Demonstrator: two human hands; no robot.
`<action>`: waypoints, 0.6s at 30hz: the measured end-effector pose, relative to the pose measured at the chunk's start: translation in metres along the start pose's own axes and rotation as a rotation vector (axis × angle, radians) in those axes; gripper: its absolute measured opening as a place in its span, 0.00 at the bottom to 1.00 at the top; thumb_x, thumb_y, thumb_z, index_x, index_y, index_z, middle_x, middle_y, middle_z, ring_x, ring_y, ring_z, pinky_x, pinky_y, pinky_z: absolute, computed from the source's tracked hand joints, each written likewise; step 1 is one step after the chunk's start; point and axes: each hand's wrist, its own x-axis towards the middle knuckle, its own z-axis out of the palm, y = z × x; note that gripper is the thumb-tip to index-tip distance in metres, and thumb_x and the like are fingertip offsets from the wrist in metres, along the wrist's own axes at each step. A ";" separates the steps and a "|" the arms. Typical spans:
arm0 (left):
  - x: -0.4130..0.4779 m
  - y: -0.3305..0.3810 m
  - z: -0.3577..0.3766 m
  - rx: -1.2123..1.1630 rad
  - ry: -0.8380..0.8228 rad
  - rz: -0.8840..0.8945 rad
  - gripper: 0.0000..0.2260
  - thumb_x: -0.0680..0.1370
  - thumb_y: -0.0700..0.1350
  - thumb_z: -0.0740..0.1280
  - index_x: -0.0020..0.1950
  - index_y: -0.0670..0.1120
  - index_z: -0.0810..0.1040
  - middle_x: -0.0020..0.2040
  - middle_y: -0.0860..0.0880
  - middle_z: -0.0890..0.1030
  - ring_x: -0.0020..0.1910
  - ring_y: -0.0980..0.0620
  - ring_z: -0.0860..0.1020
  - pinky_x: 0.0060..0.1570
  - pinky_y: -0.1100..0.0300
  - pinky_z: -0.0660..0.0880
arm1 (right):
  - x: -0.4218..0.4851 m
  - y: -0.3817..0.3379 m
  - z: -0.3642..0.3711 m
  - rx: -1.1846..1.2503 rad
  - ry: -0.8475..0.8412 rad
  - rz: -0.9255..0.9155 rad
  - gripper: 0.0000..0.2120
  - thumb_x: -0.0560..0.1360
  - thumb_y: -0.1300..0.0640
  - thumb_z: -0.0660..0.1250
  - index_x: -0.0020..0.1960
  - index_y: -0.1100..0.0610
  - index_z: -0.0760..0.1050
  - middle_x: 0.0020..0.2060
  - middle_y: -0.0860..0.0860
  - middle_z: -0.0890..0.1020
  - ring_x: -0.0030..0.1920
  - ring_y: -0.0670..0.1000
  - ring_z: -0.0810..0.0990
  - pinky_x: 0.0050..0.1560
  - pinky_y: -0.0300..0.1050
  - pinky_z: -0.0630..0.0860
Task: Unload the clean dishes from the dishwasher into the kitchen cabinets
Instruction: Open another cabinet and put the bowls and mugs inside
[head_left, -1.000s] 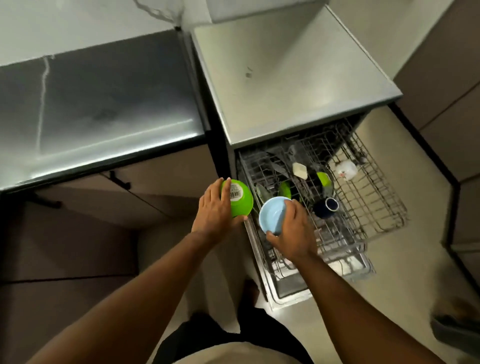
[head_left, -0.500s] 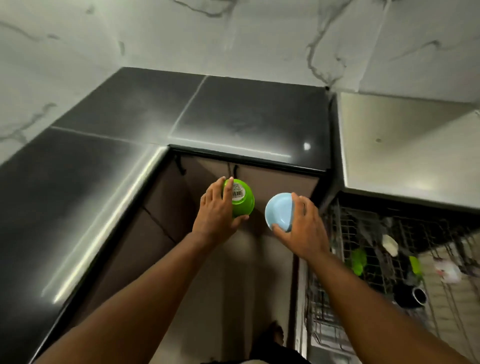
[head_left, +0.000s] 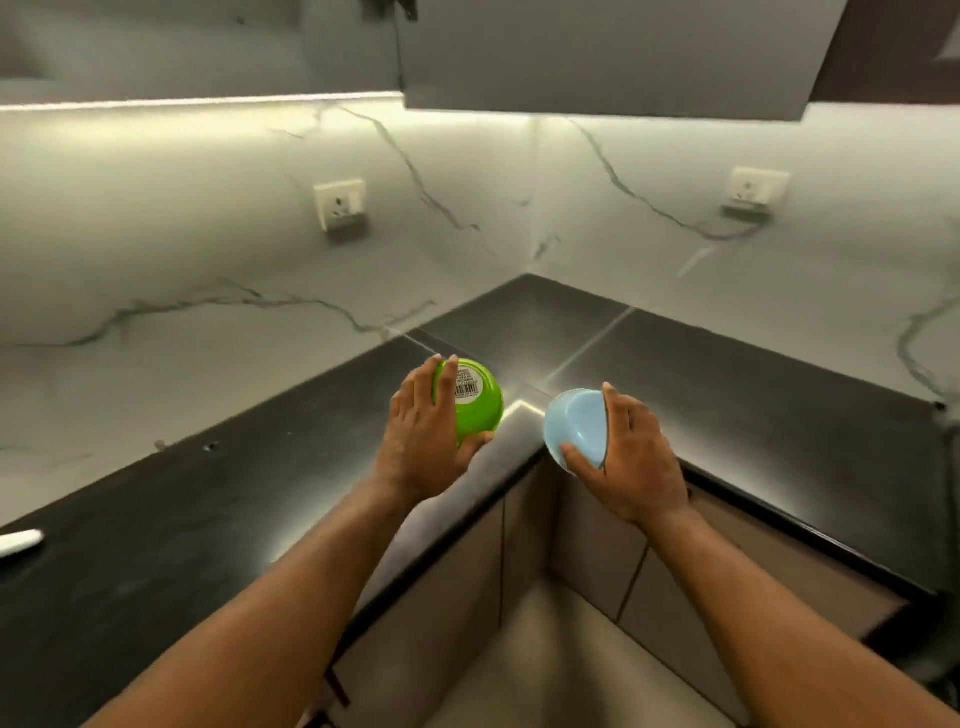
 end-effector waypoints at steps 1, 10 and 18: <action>0.006 -0.008 -0.013 0.027 0.025 0.004 0.43 0.70 0.65 0.63 0.77 0.41 0.59 0.75 0.39 0.63 0.72 0.38 0.63 0.70 0.43 0.62 | 0.013 -0.012 -0.001 0.004 0.009 -0.029 0.45 0.68 0.29 0.60 0.76 0.56 0.58 0.66 0.56 0.71 0.62 0.58 0.72 0.58 0.55 0.74; 0.071 -0.059 -0.120 0.270 0.203 -0.015 0.41 0.74 0.64 0.61 0.77 0.38 0.59 0.75 0.35 0.62 0.72 0.34 0.64 0.70 0.43 0.62 | 0.133 -0.104 -0.010 0.082 0.108 -0.275 0.45 0.69 0.26 0.56 0.75 0.55 0.59 0.65 0.54 0.72 0.61 0.57 0.73 0.56 0.53 0.75; 0.138 -0.078 -0.198 0.478 0.352 -0.051 0.42 0.74 0.60 0.69 0.78 0.37 0.58 0.75 0.35 0.61 0.73 0.35 0.63 0.71 0.43 0.63 | 0.243 -0.154 -0.032 0.141 0.198 -0.493 0.45 0.70 0.27 0.56 0.75 0.56 0.60 0.66 0.54 0.71 0.60 0.56 0.75 0.55 0.51 0.77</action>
